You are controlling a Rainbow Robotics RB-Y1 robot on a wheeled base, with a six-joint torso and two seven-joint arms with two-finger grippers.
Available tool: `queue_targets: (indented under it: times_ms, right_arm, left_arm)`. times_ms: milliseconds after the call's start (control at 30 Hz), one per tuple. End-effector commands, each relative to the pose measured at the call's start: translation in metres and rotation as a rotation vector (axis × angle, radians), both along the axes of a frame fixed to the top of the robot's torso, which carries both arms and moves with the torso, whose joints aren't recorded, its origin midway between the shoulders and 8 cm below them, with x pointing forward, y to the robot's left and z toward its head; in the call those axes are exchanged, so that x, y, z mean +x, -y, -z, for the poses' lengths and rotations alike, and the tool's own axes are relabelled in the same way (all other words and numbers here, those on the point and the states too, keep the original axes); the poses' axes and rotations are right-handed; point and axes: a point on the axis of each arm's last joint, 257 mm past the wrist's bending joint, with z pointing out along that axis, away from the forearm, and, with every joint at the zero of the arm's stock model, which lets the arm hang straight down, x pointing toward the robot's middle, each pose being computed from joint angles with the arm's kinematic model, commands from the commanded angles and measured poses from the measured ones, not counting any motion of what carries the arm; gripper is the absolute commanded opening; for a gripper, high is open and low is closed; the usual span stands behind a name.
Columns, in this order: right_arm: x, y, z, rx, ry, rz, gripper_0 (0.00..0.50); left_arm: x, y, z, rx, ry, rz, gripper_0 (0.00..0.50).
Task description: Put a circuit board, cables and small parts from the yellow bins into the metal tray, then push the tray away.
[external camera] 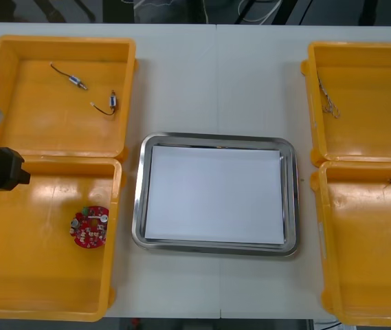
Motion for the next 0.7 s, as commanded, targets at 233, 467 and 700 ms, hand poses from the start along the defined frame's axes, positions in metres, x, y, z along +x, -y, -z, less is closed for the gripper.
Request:
queue_targets:
  times_ms: [233,467,700]
  right_arm:
    - [-0.0013,0.0081,-0.0140,-0.033,0.025,-0.001,0.500]
    - [-0.0013,0.0081,-0.0140,-0.033,0.025,-0.001,0.500]
    - [-0.0013,0.0081,-0.0140,-0.033,0.025,-0.001,0.500]
  left_arm:
    - [0.0028,-0.0152,-0.0186,0.079,0.047,0.048,0.500]
    - [0.0028,-0.0152,-0.0186,0.079,0.047,0.048,0.500]
    - [0.0028,-0.0152,-0.0186,0.079,0.047,0.048,0.500]
